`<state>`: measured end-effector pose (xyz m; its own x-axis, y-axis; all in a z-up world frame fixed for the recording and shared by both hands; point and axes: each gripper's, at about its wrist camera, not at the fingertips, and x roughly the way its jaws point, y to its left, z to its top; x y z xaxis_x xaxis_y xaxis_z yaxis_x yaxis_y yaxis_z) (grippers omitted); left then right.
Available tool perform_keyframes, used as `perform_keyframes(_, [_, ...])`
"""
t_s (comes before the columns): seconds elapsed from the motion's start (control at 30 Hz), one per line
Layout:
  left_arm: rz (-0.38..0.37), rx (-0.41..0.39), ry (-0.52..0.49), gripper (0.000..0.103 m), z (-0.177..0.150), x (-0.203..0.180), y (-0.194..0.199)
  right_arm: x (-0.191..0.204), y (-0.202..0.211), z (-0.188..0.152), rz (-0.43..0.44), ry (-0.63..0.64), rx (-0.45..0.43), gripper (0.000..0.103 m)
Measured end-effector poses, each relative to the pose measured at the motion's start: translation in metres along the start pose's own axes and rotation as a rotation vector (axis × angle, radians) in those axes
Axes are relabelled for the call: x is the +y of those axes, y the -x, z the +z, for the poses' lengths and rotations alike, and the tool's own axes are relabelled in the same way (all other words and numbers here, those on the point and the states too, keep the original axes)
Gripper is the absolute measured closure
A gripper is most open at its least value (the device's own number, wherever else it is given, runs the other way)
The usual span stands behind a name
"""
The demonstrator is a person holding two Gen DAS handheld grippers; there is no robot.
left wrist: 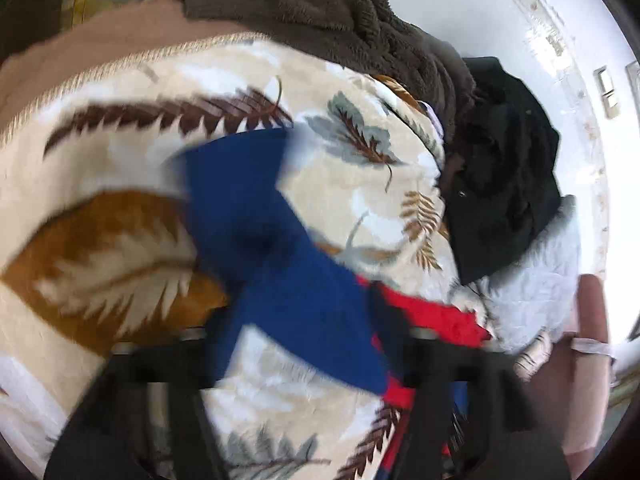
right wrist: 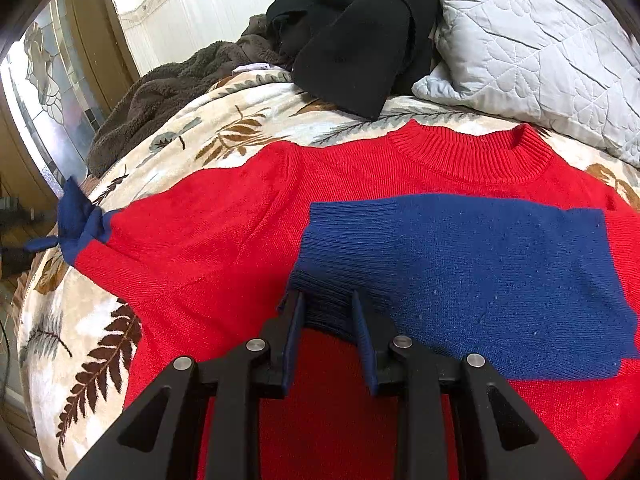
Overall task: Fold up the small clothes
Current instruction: 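Grasp the other blue sleeve cuff with the left tool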
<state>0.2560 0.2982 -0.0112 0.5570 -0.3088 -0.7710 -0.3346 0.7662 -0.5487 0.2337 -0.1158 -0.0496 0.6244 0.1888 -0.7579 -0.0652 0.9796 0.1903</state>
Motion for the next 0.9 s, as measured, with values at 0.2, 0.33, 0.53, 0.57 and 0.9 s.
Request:
perform_keyframes(0.2, [-0.041, 0.050, 0.106, 0.038, -0.014, 0.017, -0.015, -0.003, -0.001, 0.001, 0.015, -0.014, -0.003, 0.075])
perform_keyframes(0.33, [-0.105, 0.060, 0.192, 0.038, -0.034, 0.041, -0.024, -0.006, -0.001, 0.002, 0.038, -0.032, -0.005, 0.075])
perform_keyframes(0.53, [-0.175, 0.010, 0.312, 0.041, -0.018, 0.047, -0.028, -0.003, 0.001, 0.008, 0.025, -0.027, 0.019, 0.072])
perform_keyframes(0.57, [-0.185, 0.001, 0.319, 0.063, -0.016, 0.046, -0.029, -0.002, 0.002, 0.010, 0.026, -0.026, 0.026, 0.068])
perform_keyframes(0.9, [-0.221, -0.079, 0.259, 0.098, -0.032, 0.048, -0.001, 0.013, 0.000, 0.061, 0.105, -0.123, -0.042, 0.066])
